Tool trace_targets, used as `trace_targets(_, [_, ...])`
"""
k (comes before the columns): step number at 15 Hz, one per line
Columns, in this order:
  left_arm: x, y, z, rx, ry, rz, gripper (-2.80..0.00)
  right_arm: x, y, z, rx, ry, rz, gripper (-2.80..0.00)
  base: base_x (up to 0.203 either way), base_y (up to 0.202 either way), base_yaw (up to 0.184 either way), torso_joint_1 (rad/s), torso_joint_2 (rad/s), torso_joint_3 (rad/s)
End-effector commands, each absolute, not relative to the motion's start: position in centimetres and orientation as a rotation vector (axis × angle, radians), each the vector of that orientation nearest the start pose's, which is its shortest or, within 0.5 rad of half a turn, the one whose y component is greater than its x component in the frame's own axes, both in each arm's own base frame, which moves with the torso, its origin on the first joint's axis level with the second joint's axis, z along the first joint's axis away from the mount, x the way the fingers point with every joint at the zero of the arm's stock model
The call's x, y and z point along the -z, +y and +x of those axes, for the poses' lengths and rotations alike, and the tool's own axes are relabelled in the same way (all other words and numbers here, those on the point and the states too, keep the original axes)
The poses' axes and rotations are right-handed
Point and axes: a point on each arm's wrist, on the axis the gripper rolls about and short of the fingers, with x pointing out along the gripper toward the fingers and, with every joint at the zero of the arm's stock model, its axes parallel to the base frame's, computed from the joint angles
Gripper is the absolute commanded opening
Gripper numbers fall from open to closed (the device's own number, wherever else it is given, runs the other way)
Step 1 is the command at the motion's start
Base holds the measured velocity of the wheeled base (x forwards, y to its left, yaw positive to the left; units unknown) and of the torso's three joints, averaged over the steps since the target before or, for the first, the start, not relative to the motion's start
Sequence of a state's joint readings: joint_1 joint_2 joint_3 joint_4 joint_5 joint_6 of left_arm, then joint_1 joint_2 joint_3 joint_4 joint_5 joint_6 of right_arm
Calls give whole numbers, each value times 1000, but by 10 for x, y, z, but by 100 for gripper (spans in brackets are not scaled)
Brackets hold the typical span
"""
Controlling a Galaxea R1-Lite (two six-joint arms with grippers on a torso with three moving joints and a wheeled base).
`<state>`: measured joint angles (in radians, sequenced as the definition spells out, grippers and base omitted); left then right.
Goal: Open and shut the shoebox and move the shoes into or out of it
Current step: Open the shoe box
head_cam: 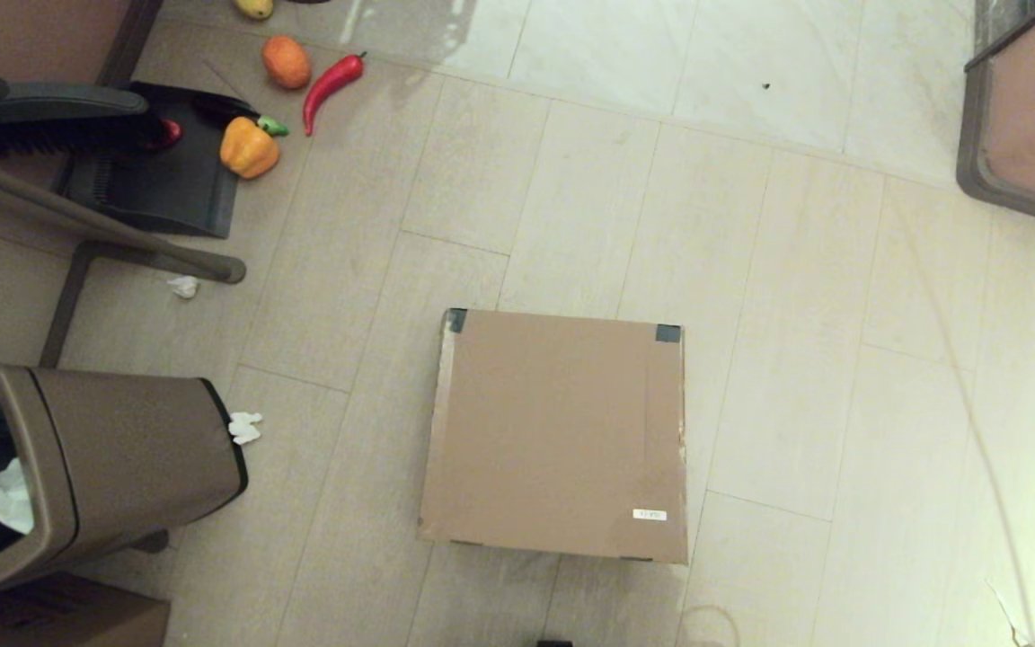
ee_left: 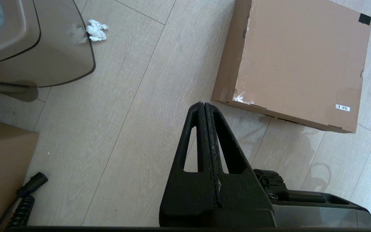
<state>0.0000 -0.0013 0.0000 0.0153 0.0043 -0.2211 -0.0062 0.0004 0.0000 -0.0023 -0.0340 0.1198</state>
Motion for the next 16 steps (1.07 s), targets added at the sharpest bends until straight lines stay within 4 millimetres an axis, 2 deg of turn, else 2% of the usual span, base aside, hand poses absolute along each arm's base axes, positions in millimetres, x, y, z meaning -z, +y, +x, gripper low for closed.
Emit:
trace_targets(1, [-70, 0, -22, -8, 29, -222, -280, -76, -1, -23, 41, -6, 126, -280, 0, 0, 0, 0, 0, 0])
trace_targets(4, [-70, 0, -22, -8, 29, -222, -280, -75, -1, -23, 36, -2, 101, -280, 0, 0, 0, 0, 0, 0])
trace_targets(7, [-70, 0, -22, -8, 29, -219, -280, -77, 0, -23, 17, -10, -36, -280, 0, 0, 0, 0, 0, 0])
trace_targets(10, [-70, 0, -22, -6, 43, -207, -280, -115, 0, -33, 19, -79, -3, -280, 0, 0, 0, 0, 0, 0])
trace_targets(12, [-71, -1, -22, 17, 84, -131, -280, -147, -2, -27, 111, 17, 27, -280, 0, 0, 0, 0, 0, 0])
trace_targets(14, [-86, -1, -24, 28, 135, -70, -280, -174, -3, -5, 170, 145, 30, -280, 0, 0, 0, 0, 0, 0])
trace_targets(16, [-120, -1, -16, 38, 208, -79, -280, -204, -4, 34, 176, 266, 38, -280, 0, 0, 0, 0, 0, 0])
